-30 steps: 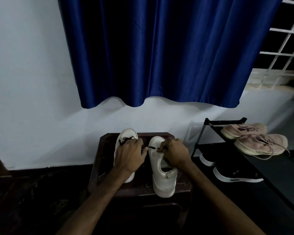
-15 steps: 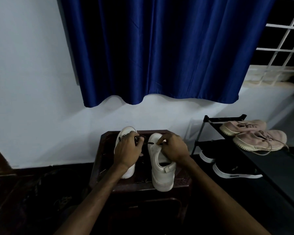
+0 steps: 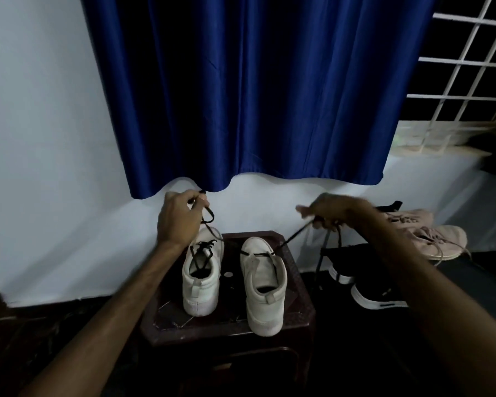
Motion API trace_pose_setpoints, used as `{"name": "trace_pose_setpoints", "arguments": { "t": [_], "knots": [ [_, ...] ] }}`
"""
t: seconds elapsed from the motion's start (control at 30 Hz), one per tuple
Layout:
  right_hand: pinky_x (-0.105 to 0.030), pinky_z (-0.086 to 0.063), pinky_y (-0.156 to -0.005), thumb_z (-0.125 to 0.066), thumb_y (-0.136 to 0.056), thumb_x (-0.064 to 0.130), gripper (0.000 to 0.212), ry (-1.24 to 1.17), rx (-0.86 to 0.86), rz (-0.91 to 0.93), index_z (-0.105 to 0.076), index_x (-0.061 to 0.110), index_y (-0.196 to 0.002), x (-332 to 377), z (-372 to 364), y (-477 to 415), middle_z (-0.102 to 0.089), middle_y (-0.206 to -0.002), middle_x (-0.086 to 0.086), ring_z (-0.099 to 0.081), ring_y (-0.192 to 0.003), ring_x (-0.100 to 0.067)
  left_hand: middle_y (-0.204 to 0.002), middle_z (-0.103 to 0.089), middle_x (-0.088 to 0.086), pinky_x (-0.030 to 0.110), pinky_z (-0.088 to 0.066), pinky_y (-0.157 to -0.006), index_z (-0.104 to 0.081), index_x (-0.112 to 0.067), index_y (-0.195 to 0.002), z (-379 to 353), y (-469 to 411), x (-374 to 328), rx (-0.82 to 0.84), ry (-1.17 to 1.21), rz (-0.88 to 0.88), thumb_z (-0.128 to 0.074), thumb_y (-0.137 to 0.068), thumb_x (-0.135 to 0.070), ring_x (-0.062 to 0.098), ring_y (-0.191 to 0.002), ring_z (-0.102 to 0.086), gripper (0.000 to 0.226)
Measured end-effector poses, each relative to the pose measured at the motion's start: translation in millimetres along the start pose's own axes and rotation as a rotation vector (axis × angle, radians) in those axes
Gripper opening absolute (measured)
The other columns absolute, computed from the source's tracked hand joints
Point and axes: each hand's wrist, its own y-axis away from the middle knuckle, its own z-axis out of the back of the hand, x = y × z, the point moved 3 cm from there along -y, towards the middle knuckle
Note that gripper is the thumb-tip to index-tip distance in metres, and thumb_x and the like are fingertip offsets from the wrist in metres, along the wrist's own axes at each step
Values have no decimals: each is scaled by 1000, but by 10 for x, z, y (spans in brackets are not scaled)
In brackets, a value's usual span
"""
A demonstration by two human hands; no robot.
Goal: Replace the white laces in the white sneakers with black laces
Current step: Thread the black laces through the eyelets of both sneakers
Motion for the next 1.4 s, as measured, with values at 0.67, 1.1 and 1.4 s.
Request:
{"name": "trace_pose_setpoints", "arguments": {
  "t": [0.67, 1.1, 1.4],
  "knots": [
    [-24, -58, -77, -47, -90, -16, 31, -1045, -171, 817, -63, 5, -105, 1680, 1033, 853, -71, -98, -11, -73, -81, -14, -115, -66, 12, 26, -55, -68, -61, 2, -119, 1012, -792, -2185, 429, 1064, -85, -29, -80, 16, 14, -87, -64, 53],
    [-35, -50, -65, -35, -103, 46, 54, -242, -734, 648, -63, 13, -70, 2234, 1577, 1271, -55, -67, -1, -51, -61, -15, -81, -75, -1, 24, -48, -47, -74, -16, -88, 1352, -1025, -2772, 44, 513, -430, -70, -88, -21, 13, -54, -57, 7],
    [-16, -29, -37, -32, -107, 28, 35, -650, -547, 864, -54, 13, -83, 2584, 1802, 1645, -43, -59, 3, -31, -40, -4, -81, -76, -6, 20, -44, -43, -52, -17, -121, 1551, -1123, -3373, -50, 506, -530, -66, -92, -20, 13, -58, -64, 33]
  ]
}}
